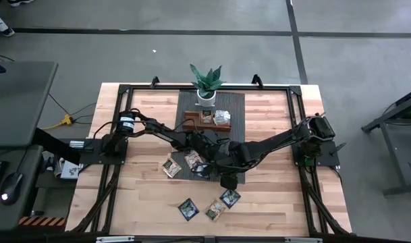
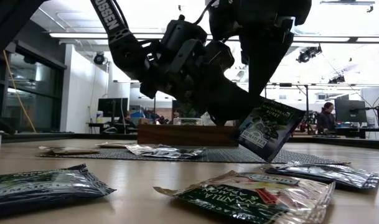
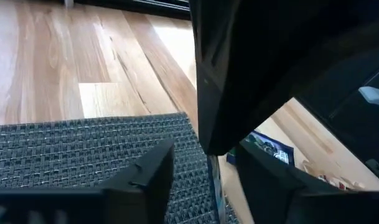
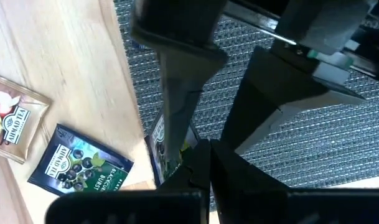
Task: Pick & Place Tea
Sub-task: Put the purple tea bag into the left section of the wooden organizer
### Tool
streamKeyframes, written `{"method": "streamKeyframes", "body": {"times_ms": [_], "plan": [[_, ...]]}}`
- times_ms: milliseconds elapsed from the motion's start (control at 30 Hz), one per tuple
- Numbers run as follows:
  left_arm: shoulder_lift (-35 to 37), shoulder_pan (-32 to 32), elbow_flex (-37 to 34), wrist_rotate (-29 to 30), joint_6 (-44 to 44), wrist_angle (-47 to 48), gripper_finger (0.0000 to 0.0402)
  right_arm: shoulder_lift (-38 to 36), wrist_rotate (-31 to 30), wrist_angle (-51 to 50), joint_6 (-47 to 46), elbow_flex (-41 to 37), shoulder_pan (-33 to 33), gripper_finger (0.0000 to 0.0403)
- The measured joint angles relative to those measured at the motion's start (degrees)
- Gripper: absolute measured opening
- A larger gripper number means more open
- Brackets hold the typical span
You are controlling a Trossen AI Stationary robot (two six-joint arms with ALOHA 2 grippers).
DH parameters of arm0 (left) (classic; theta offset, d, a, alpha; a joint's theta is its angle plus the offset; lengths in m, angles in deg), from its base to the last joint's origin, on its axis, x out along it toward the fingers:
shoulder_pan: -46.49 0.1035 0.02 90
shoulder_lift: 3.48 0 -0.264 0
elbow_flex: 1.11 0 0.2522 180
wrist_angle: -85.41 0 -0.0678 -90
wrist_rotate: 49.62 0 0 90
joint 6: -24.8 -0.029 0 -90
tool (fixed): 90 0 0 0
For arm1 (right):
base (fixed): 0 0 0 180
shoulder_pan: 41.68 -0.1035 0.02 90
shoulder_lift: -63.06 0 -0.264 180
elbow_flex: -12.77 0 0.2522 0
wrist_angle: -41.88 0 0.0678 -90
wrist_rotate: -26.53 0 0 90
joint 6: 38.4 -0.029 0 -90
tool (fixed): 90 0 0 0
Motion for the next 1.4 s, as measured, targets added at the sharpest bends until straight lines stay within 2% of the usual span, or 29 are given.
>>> {"method": "streamKeyframes", "body": {"times_ms": [400,700,833,1000,1200,1400], "plan": [[0.0,0.0,0.0,0.0,0.0,0.9,0.0008,0.0,-0.1,0.2,0.0,0.0,0.0,0.0],[0.0,0.0,0.0,-0.7,-0.5,1.5,0.0001,0.0,0.6,0.4,-0.5,0.0,0.0,0.0013],[0.0,0.0,0.0,-0.9,-0.6,1.5,0.0001,-1.2,1.4,0.1,-0.9,-0.1,0.0,0.005],[0.0,0.0,0.0,0.1,-2.1,2.2,0.0,-6.1,-0.2,-2.1,-2.8,-0.1,0.0,0.0108],[4.3,1.9,-1.0,1.1,-4.1,2.1,0.0,-13.9,-8.7,-7.1,-8.0,-0.1,-2.8,0.0153],[11.2,5.9,-5.3,3.6,-6.5,2.0,0.0,-19.4,-18.6,-7.0,-12.6,-2.1,-7.3,0.0172]]}}
